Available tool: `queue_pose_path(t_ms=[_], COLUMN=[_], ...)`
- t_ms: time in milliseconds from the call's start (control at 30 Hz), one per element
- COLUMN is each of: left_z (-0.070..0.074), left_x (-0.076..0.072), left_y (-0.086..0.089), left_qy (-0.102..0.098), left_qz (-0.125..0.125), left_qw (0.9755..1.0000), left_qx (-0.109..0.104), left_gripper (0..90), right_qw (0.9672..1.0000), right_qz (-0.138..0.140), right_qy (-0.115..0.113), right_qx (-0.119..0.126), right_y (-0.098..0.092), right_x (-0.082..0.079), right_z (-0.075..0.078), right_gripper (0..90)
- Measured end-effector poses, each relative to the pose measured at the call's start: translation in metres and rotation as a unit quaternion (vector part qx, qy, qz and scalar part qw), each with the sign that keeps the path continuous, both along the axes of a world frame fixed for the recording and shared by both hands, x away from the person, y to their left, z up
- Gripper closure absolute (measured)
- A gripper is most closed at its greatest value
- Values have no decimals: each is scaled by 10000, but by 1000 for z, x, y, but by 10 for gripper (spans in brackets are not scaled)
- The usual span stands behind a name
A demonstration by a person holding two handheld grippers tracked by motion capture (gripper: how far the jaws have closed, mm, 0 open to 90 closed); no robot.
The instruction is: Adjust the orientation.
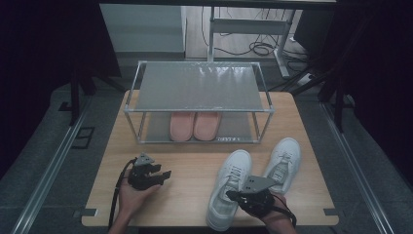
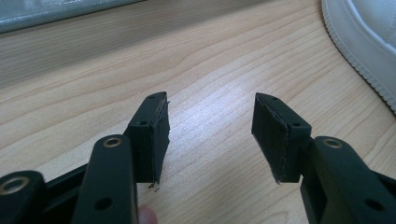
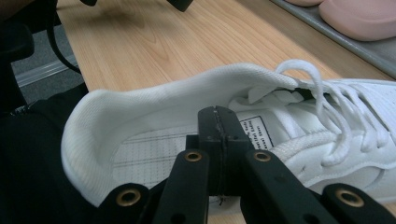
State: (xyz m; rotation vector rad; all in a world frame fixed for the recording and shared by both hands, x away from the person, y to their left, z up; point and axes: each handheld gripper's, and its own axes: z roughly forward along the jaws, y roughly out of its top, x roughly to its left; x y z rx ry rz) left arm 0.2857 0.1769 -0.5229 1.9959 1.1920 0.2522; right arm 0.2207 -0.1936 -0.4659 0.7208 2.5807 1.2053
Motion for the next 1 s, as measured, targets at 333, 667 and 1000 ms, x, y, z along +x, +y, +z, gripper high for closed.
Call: queue_pose_path(t_ms=[333, 667, 1000], left_z=[-1, 0, 0], left_x=[1, 0, 0], left_y=[1, 2, 2], left_qy=[31, 23, 25], left_qz=[35, 53, 46], left_qw=[10000, 10000, 10000], left_qx=[26, 4, 0], left_gripper=[472, 472, 472], right_qw=[9993, 9984, 9949], right_qz=[-306, -507, -948], right_qy=[-30, -148, -207], right_qx=[-215, -212, -276], right_y=[-16, -23, -48], right_x=[9, 6, 18], right_z=[-2, 12, 36], right_gripper=[900, 900, 900])
